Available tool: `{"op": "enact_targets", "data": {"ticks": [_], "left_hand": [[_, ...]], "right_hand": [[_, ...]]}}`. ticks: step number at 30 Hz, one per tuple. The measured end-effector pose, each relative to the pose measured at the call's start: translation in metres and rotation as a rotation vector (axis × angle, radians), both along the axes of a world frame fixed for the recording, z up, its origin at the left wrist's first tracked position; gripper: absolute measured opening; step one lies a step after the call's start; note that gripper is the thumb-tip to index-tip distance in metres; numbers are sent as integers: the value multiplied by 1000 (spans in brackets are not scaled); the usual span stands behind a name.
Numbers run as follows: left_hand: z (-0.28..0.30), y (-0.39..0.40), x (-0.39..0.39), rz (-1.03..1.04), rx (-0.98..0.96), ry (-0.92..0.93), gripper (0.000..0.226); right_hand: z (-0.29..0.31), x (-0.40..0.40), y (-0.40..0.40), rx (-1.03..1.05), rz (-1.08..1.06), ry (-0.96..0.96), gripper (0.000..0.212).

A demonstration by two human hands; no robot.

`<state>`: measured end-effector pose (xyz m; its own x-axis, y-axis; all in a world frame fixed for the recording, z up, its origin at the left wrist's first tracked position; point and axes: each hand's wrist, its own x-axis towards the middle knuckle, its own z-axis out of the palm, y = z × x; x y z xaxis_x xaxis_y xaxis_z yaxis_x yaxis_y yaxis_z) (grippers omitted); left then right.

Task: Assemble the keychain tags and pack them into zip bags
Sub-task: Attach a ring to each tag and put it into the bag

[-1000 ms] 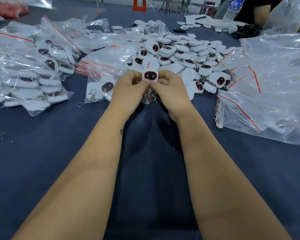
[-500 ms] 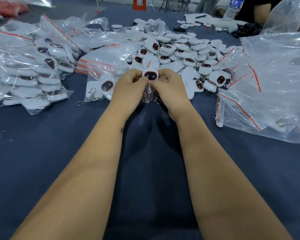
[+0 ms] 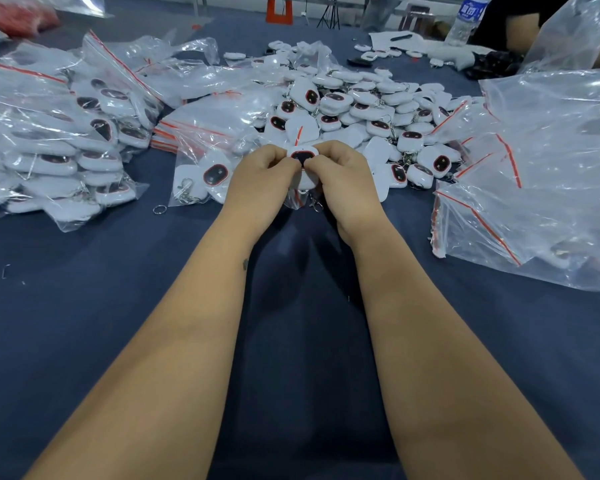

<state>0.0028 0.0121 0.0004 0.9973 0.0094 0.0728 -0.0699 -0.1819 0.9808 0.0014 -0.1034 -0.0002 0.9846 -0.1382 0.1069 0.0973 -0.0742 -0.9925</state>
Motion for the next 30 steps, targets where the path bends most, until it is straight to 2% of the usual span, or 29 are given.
{"op": "enact_targets", "data": {"ticks": [6, 12, 17, 22, 27, 30], "left_hand": [[-1, 1, 0, -9, 14, -11, 18], [-2, 0, 1, 0, -17, -10, 26], [-2, 1, 0, -21, -41, -28, 14], [-1, 2, -1, -41, -50, -53, 17], [-4, 3, 2, -46, -24, -85, 6], [-8, 2, 6, -24, -5, -96, 7]], "right_hand": [[0, 1, 0, -22, -11, 11, 11], [0, -1, 1, -3, 3, -20, 5], [0, -1, 1, 6, -5, -12, 10], [1, -2, 2, 16, -11, -10, 14], [1, -2, 1, 5, -4, -12, 14], [0, 0, 0, -8, -14, -5, 14]]}}
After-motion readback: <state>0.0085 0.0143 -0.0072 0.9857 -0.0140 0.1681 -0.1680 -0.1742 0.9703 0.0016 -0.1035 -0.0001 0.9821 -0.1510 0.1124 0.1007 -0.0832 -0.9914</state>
